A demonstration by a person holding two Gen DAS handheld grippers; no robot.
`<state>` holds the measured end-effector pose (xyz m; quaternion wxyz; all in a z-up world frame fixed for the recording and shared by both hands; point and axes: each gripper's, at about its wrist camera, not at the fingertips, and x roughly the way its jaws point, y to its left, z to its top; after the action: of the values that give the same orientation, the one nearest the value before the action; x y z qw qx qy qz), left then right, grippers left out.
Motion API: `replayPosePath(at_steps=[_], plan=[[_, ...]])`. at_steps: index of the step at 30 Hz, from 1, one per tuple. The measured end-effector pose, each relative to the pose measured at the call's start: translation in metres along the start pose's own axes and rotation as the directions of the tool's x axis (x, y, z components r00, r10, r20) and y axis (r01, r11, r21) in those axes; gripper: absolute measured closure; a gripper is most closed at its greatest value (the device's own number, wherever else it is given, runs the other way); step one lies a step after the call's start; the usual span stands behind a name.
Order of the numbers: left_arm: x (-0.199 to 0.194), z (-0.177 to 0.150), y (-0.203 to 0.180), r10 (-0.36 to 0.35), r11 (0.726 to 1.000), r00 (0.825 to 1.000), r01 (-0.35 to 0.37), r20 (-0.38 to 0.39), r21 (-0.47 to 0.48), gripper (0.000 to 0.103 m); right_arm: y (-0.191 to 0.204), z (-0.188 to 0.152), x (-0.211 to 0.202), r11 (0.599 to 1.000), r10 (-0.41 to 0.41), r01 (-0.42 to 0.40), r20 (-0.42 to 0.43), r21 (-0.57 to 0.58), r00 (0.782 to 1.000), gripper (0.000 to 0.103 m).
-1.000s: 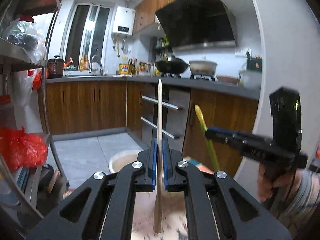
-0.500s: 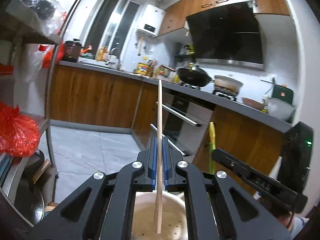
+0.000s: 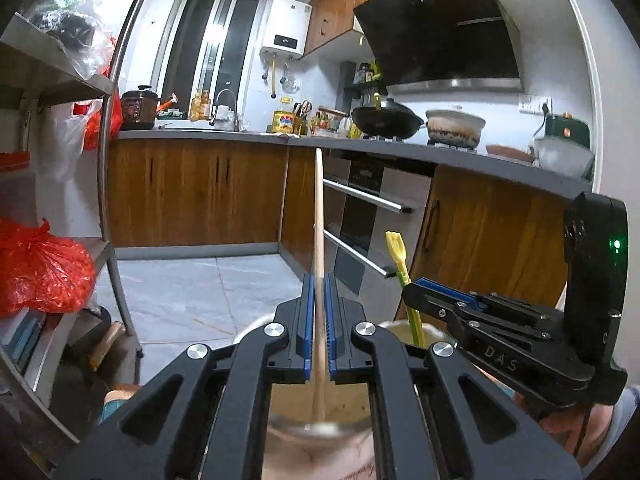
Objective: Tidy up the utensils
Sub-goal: 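Drop chopstick in large holder with left while right drops utensil in small holder, then move both open tools back toward the utensils on the cloth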
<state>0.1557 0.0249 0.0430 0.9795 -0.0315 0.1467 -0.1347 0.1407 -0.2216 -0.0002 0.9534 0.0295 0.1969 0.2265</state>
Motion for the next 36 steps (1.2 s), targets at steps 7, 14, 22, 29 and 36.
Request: replayPosePath(at_steps=[7,14,22,29,36], plan=[[-0.003,-0.005,-0.01,0.02,0.999,0.999,-0.019,-0.033,0.05,0.098,0.008,-0.013,-0.001,0.999,0.004,-0.008,-0.076,-0.042,0.997,0.093],[-0.005,-0.002,-0.015,0.043,0.997,0.998,-0.04,-0.051,0.065,0.097,0.009,-0.019,0.0,0.999,0.003,-0.008,-0.135,-0.039,0.991,0.092],[-0.016,0.004,-0.016,0.064,0.997,0.997,-0.062,-0.032,0.052,0.071,0.008,-0.015,-0.007,0.999,0.0,-0.005,-0.123,-0.039,0.992,0.075],[-0.038,0.011,-0.015,0.07,0.997,0.998,-0.07,0.001,0.037,0.05,0.0,-0.007,-0.033,1.0,-0.009,0.008,-0.065,-0.016,0.998,0.048],[-0.07,0.017,-0.018,0.088,0.996,0.994,-0.09,0.065,0.018,0.013,-0.013,0.0,-0.074,1.0,-0.017,0.017,0.016,0.01,1.0,0.01]])
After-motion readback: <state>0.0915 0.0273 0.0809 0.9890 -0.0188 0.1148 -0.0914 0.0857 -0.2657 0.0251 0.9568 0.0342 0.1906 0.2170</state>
